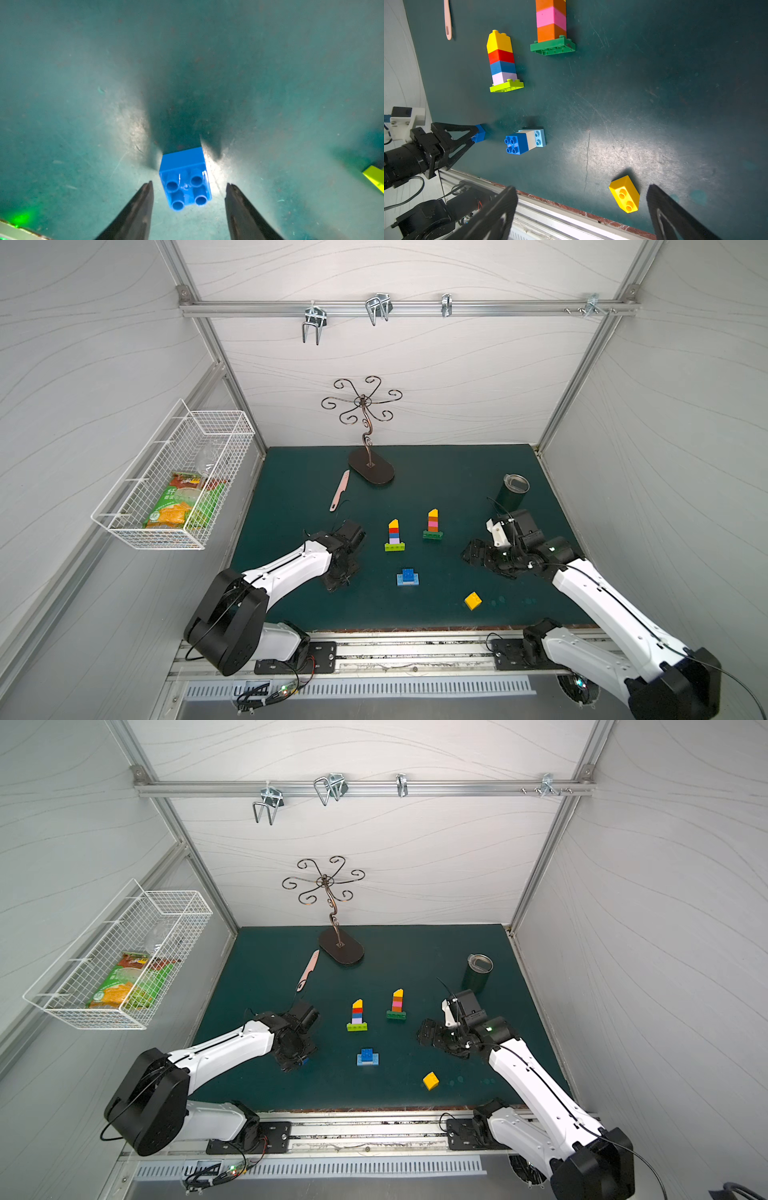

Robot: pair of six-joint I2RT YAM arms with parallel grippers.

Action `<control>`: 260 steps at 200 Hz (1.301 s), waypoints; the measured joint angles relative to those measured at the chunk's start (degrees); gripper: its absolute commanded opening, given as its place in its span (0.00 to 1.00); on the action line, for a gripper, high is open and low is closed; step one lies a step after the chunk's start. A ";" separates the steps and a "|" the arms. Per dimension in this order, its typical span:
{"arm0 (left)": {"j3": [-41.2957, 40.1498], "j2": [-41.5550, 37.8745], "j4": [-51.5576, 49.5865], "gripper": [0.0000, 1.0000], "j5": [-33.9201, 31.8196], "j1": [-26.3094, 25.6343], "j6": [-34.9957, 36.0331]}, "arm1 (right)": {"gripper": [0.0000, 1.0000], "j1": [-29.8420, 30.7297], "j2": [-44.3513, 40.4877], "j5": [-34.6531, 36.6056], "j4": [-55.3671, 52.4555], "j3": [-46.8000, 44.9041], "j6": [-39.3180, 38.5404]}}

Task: Assemble the number 1 with lego
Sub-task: Pick up the lego brick from the center of the board.

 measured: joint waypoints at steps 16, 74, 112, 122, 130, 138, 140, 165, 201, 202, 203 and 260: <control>0.00 0.39 0.31 0.52 0.00 0.09 0.11 | 0.99 0.00 0.00 -0.02 0.00 0.00 0.00; -0.02 1.64 0.76 0.45 -0.20 0.35 1.57 | 0.99 0.00 0.00 -0.02 0.00 0.00 0.02; -0.04 2.67 0.79 0.46 -0.26 0.55 2.80 | 0.99 0.00 0.39 -0.09 0.00 0.04 0.02; -0.09 2.67 0.87 0.46 -0.28 0.57 3.06 | 0.99 0.00 0.52 -0.09 0.00 0.04 0.02; -0.26 2.67 1.11 0.46 -0.26 0.57 3.30 | 0.99 0.00 0.59 -0.13 0.00 0.04 0.02; -0.50 2.67 1.51 0.46 -0.22 0.57 3.50 | 0.99 0.00 0.66 -0.15 0.00 0.04 0.02; -0.57 2.67 1.57 0.46 -0.22 0.57 3.52 | 0.99 0.00 0.66 -0.15 0.02 0.04 0.02; -1.16 2.67 2.36 0.45 -0.20 0.61 4.00 | 0.99 0.00 0.68 -0.20 0.00 0.09 0.00; -1.27 2.67 3.28 0.37 -0.20 0.68 5.20 | 0.99 0.00 0.68 -0.20 -0.04 0.50 0.00; -1.27 2.67 3.30 0.36 -0.20 0.68 5.25 | 0.99 0.00 0.68 -0.20 -0.04 0.50 0.00; -1.27 2.67 3.30 0.36 -0.17 0.68 5.33 | 0.99 0.00 0.68 -0.20 -0.02 0.52 0.00; -0.63 2.91 2.67 0.18 0.04 0.68 11.06 | 0.99 0.00 0.66 -0.24 -0.02 0.92 0.02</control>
